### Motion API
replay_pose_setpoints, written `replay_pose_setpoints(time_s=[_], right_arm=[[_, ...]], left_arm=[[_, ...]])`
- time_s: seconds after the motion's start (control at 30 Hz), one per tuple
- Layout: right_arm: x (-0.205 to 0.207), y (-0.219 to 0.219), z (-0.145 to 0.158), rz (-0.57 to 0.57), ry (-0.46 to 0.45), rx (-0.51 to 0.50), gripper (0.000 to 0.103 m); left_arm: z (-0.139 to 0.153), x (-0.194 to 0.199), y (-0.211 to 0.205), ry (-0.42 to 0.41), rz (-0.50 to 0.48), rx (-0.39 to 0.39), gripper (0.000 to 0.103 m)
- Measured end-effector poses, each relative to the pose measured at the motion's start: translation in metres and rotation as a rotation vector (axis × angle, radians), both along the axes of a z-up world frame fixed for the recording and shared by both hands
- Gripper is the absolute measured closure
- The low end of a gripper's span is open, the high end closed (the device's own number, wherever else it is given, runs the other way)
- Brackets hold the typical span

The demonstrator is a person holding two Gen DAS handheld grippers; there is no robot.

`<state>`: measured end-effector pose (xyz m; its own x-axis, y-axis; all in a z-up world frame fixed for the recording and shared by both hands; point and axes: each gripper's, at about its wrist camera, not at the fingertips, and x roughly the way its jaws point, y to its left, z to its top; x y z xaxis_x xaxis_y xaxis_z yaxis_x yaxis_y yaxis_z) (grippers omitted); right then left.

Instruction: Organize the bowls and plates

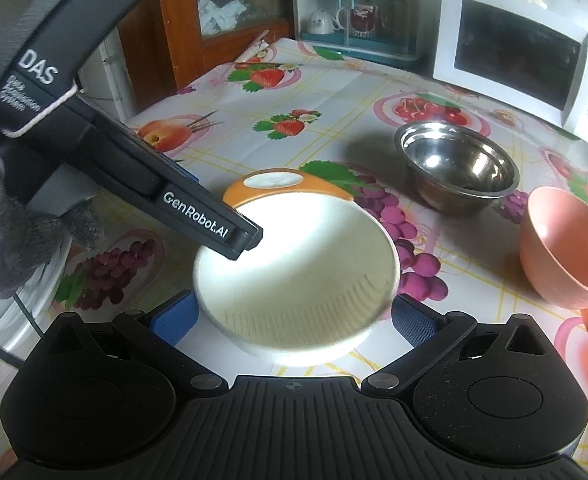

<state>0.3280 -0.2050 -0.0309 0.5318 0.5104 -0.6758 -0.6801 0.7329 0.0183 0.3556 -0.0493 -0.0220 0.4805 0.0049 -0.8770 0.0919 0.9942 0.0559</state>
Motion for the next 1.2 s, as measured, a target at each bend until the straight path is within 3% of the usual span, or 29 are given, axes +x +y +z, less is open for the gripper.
replay_pose_setpoints(time_s=[0.1, 0.23, 0.63, 0.87, 1.2], right_arm=[[-0.002, -0.006, 0.001, -0.006, -0.003, -0.006, 0.000], [-0.006, -0.014, 0.007, -0.016, -0.013, -0.013, 0.000], [-0.007, -0.045, 0.038, -0.082, -0.025, 0.023, 0.000], [0.023, -0.079, 0.048, -0.201, -0.075, -0.015, 0.000], [0.075, -0.121, 0.039, -0.292, -0.090, -0.044, 0.000]], left_arm=[[-0.001, 0.001, -0.001, -0.001, 0.008, 0.023, 0.027], [0.007, -0.001, -0.002, -0.006, -0.005, -0.006, 0.027], [0.057, -0.012, -0.018, -0.077, -0.073, -0.074, 0.015], [0.078, 0.000, -0.050, -0.099, -0.123, -0.162, 0.014], [0.067, 0.046, -0.105, -0.081, -0.161, -0.217, 0.015]])
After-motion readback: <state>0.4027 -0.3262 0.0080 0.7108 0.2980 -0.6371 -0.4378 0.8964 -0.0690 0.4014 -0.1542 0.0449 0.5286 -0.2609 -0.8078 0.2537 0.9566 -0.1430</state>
